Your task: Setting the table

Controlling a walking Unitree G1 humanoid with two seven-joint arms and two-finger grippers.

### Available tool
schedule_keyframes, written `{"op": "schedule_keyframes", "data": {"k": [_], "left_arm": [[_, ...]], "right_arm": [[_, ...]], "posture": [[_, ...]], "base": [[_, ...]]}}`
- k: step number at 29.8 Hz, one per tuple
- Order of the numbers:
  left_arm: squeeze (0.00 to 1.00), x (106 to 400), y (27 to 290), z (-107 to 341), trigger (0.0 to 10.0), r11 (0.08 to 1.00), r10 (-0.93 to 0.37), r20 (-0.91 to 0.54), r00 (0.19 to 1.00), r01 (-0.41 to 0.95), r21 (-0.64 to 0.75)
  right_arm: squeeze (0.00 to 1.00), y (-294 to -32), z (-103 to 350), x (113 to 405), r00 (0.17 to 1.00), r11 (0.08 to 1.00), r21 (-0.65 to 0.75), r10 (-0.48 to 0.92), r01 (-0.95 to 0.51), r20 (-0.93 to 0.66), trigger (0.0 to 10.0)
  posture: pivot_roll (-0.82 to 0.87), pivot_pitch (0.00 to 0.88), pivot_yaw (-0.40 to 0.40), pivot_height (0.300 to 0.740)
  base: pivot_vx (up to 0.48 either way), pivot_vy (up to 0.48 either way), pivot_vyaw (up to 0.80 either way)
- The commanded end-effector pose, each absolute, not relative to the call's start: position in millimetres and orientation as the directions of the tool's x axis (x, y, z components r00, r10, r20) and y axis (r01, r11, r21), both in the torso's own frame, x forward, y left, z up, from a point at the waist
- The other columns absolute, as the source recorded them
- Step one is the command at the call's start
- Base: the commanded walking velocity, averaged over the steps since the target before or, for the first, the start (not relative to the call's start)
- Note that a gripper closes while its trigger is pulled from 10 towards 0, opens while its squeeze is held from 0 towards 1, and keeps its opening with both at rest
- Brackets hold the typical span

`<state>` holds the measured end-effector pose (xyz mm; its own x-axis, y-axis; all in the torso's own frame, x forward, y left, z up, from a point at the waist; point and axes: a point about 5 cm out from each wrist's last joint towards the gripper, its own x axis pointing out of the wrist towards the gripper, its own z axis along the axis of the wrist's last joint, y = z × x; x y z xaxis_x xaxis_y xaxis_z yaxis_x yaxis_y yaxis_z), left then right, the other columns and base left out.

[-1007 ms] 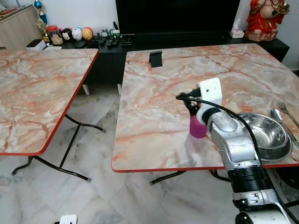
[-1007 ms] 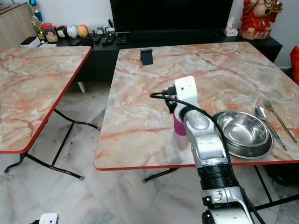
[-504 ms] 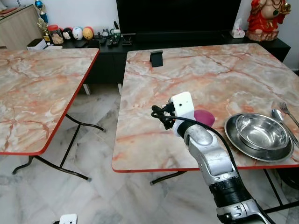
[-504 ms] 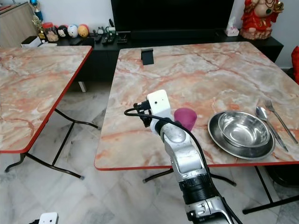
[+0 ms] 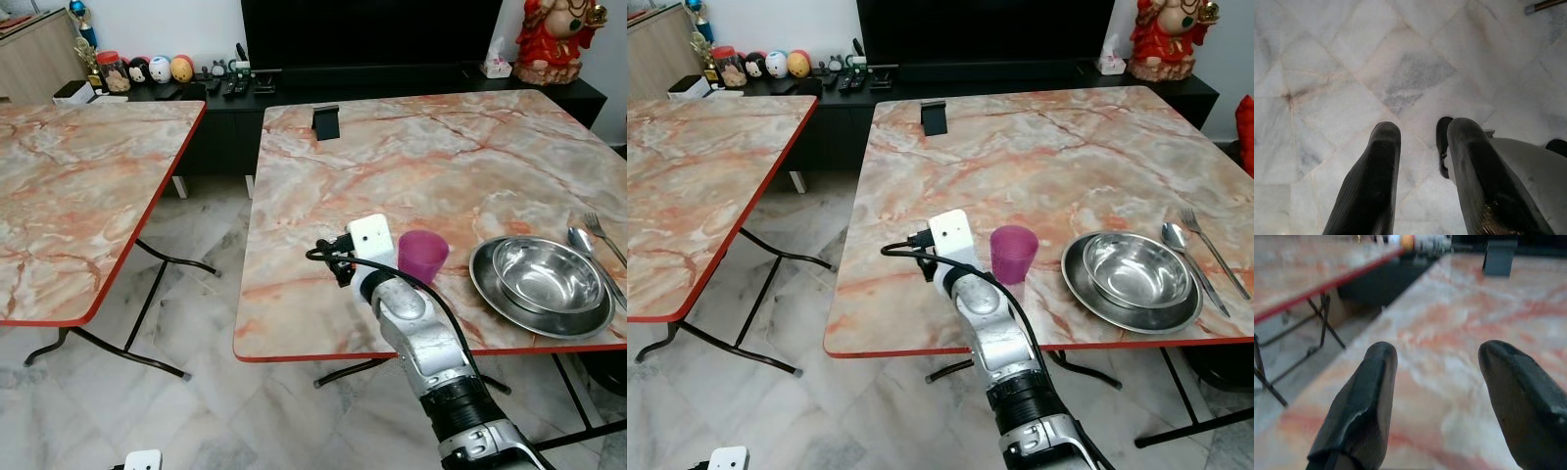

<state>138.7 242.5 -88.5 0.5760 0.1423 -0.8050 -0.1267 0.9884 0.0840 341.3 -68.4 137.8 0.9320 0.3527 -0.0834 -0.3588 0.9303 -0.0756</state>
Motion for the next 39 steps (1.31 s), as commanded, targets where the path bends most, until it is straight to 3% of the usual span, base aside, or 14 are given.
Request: {"op": "schedule_keyframes", "data": {"k": [1,3,8,14,21,39], "left_arm": [[0.00,133,248,-89,10.0,0.986,0.161,-0.811,0.562,-0.137,0.101],[0.00,133,249,-89,10.0,0.984,0.168,-0.809,0.564,-0.140,0.107],[0.00,133,250,-88,10.0,0.984,0.172,-0.807,0.564,-0.143,0.110],[0.00,130,253,-88,10.0,0.983,0.174,-0.806,0.566,-0.145,0.110],[0.00,131,251,-88,10.0,0.983,0.172,-0.801,0.573,-0.146,0.107],[0.00,128,253,-89,10.0,0.983,0.175,-0.806,0.565,-0.150,0.108]], "right_arm": [[0.00,-73,153,339,0.946,0.946,-0.061,0.321,-0.318,0.048,10.0],[0.00,-85,165,333,0.955,0.967,-0.050,0.256,-0.252,0.149,10.0],[0.00,-95,169,329,0.959,0.977,-0.047,0.213,-0.208,0.189,10.0],[0.00,-167,162,314,0.979,0.995,-0.090,-0.023,0.041,0.201,10.0],[0.00,-197,174,306,0.966,0.982,-0.148,-0.078,0.117,0.245,10.0],[0.00,-202,148,290,0.982,0.985,-0.123,-0.104,0.124,0.159,10.0]], "posture": [[-0.08,0.000,0.065,0.740],[-0.08,0.000,0.060,0.740],[-0.09,0.000,0.057,0.740],[-0.10,0.000,0.060,0.740],[-0.10,0.000,0.052,0.740],[-0.10,0.000,0.032,0.740]], "base": [[0.000,0.000,0.00],[0.000,0.000,0.00],[0.000,0.000,0.00],[0.000,0.000,0.00],[0.000,0.000,0.00],[0.000,0.000,0.00]]}}
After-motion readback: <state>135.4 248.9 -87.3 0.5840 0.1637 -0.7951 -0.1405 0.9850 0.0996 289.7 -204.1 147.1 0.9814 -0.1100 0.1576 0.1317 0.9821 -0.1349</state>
